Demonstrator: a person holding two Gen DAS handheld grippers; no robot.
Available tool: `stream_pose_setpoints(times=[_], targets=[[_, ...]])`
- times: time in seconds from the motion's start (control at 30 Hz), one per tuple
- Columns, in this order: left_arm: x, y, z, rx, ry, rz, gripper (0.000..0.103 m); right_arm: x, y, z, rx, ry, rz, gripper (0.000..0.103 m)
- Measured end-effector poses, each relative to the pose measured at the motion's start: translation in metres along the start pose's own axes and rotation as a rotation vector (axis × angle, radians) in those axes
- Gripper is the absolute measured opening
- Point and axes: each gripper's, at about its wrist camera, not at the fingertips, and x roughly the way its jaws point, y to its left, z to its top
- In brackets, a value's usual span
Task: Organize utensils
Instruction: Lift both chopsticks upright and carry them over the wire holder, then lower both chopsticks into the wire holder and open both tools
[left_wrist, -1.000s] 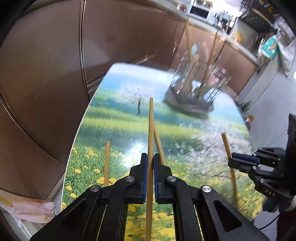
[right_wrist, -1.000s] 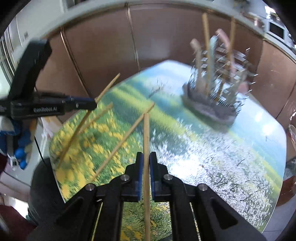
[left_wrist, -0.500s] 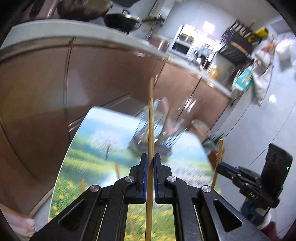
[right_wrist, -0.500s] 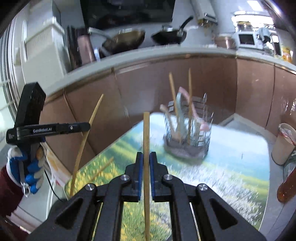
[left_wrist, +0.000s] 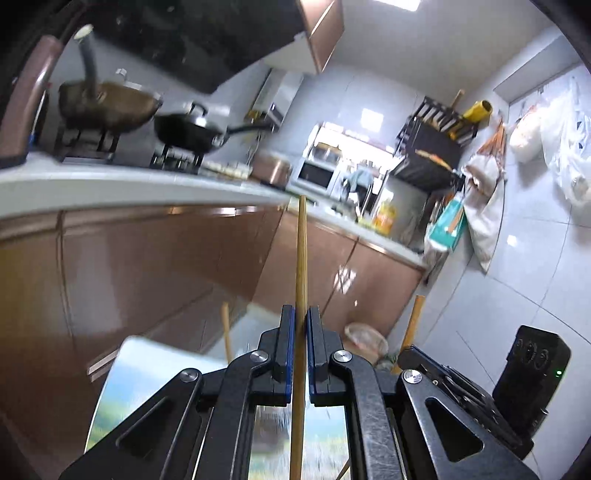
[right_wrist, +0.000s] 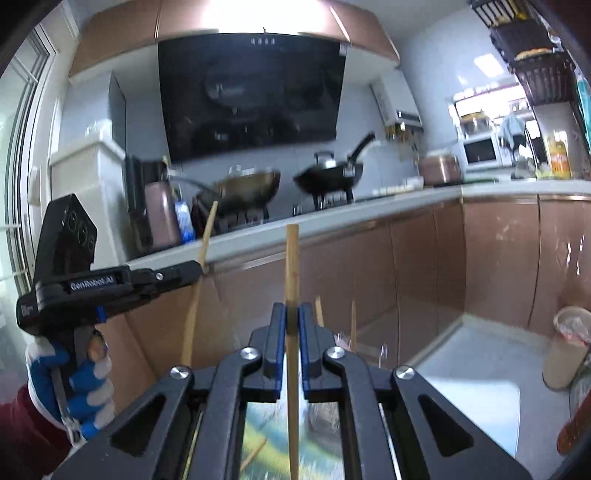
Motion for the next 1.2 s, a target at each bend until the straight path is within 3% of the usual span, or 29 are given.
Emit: stream_pose_setpoints(times=[0.17,0.4,0.57,0.7,0.8,1.0,1.2], targets=[[0.036,0.002,0.011,0.006,-0.067,-0.007,0.006,0.022,-0.012,0.014,-0.029,-0.088,-0.01,0.006],[0.086,0.019,0.003,-0.012,-0.116,0.011,0.006,0.059,-0.029,0.004,-0.063,-0.137,-0.079,0.006],[0.112,0.032,-0.017,-0.008,-0.147,0.051,0.006,0.079,-0.044,-0.013,-0.046,-0.145,-0.118,0.006],[0.123,0.035,-0.035,0.01,-0.19,0.146,0.006,0.088,-0.055,-0.027,-0.031,-0.148,-0.15,0.006],[0.128,0.045,-0.047,-0.037,-0.188,0.167,0.006,0.092,-0.056,-0.035,-0.033,-0.145,-0.18,0.006],[0.131,0.041,-0.068,-0.029,-0.218,0.232,0.006,0.094,-0.056,-0.051,-0.036,-0.132,-0.232,0.006],[0.142,0.043,-0.087,-0.044,-0.202,0.283,0.006,0.095,-0.055,-0.066,-0.026,-0.086,-0.229,0.007]])
